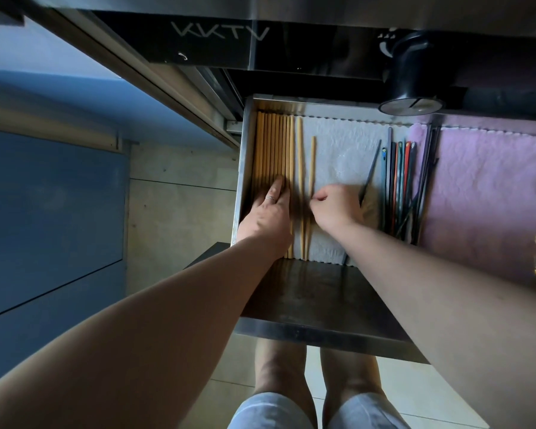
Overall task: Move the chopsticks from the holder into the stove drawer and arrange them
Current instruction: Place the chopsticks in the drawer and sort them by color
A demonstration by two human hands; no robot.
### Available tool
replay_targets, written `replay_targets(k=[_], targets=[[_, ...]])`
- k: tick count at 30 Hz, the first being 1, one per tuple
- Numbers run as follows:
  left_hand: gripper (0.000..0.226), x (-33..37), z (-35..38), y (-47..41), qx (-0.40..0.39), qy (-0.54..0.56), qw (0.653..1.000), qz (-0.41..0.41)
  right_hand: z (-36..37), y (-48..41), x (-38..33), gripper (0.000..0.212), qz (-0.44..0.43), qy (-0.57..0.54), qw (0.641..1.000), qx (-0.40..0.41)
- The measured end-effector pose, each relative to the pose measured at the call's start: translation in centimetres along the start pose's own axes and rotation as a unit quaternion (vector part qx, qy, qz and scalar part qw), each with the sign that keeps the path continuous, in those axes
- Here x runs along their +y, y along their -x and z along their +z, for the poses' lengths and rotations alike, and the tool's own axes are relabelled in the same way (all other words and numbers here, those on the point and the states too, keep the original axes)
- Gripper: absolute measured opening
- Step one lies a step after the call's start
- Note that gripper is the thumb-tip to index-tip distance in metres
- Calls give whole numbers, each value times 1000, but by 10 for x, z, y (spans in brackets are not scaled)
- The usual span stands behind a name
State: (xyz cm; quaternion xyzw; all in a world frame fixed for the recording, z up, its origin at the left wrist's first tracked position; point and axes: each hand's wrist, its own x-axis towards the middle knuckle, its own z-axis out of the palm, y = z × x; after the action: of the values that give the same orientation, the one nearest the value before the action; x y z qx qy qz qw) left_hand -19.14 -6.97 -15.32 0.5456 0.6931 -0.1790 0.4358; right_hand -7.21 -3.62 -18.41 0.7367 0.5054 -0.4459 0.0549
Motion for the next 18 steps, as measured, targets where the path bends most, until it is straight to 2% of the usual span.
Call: replay_targets(k=[2, 6, 10, 14, 18], targets=[[87, 0, 0, -1, -4, -2, 1000, 0, 2, 3, -4, 19, -11, 2, 1000, -24], [87, 0, 1, -1, -11, -9, 1000, -4, 0, 4, -10, 24, 9, -25, 1000, -7], [87, 0, 0, -2, -24, -7, 1000, -8, 2, 5, -15, 25, 15, -55, 997, -45], [87, 1, 0, -2, -37, -11, 999, -19, 2, 5, -14, 24, 50, -57, 997, -31], [93, 2, 1, -3, -41, -19, 999, -22, 8, 11, -17, 23, 53, -66, 993, -83]])
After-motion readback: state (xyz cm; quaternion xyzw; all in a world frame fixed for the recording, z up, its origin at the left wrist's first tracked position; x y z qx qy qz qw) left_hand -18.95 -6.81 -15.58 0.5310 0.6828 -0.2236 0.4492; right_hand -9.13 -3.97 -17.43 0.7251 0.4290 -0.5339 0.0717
